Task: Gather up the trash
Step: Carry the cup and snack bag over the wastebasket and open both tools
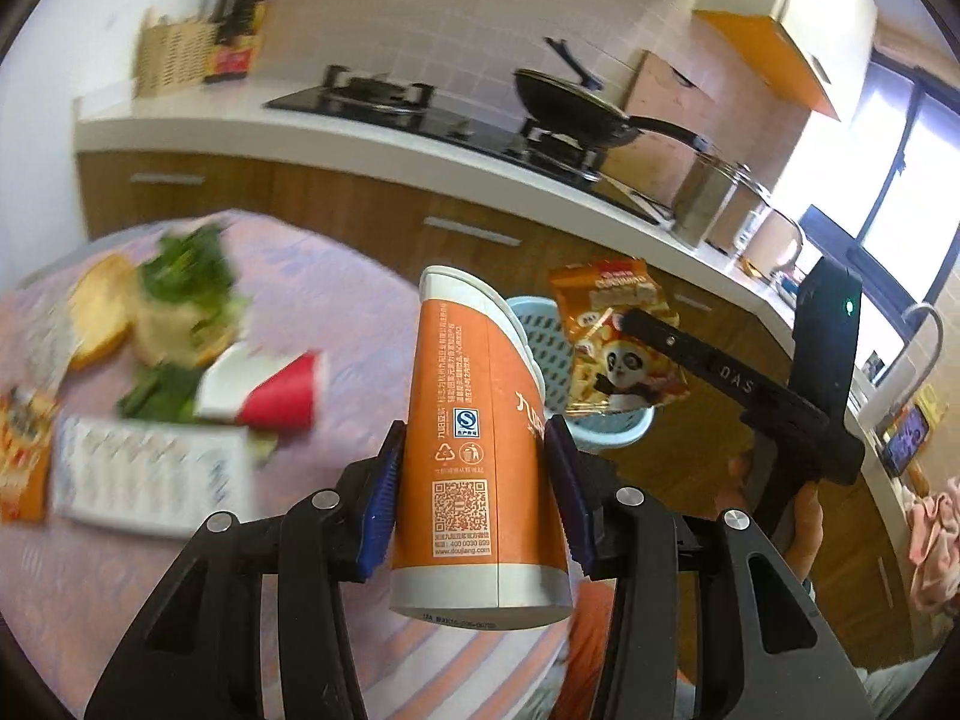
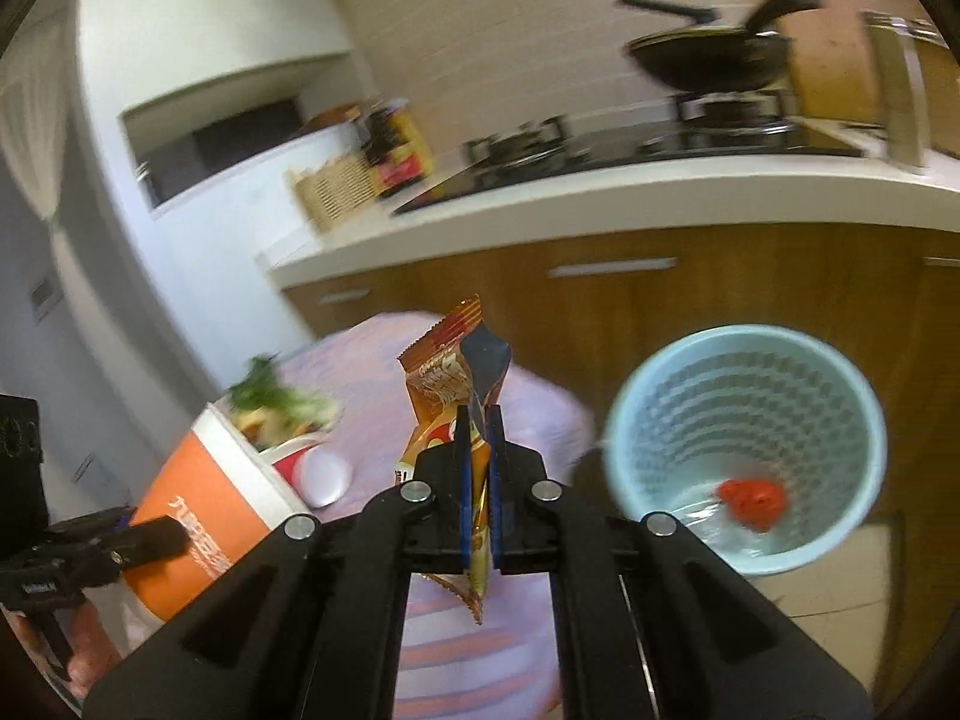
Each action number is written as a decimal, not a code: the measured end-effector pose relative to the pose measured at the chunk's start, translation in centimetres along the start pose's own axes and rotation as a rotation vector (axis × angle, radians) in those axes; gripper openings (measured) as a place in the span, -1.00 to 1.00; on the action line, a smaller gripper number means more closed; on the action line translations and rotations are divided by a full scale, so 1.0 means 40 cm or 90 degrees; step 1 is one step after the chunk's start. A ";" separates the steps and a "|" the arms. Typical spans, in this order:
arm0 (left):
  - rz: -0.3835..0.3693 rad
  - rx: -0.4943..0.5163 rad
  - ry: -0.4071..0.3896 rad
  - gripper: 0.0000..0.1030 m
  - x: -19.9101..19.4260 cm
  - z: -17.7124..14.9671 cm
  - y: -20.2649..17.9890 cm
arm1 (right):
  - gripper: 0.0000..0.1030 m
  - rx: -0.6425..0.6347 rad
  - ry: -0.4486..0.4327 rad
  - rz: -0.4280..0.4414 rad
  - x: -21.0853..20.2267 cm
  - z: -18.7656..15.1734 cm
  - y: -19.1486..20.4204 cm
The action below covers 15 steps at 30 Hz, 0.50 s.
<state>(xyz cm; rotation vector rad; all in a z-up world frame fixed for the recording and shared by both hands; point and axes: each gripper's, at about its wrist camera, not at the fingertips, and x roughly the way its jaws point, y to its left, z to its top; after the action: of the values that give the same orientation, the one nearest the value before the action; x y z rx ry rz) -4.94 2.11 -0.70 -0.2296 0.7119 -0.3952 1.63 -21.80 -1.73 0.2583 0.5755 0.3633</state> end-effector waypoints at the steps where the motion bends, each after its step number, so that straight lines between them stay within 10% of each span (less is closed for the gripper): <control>1: -0.005 0.011 0.001 -0.16 0.020 0.020 -0.020 | -0.95 0.008 -0.007 -0.014 -0.008 0.006 -0.026; 15: -0.035 0.117 0.083 -0.15 0.431 0.207 -0.250 | -0.95 0.144 0.005 -0.206 0.051 0.014 -0.462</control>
<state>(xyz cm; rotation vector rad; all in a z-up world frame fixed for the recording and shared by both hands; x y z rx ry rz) 9.74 -13.67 -1.37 -0.0508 0.7931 -0.5291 8.37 -37.79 -8.49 0.3751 0.6557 -0.0140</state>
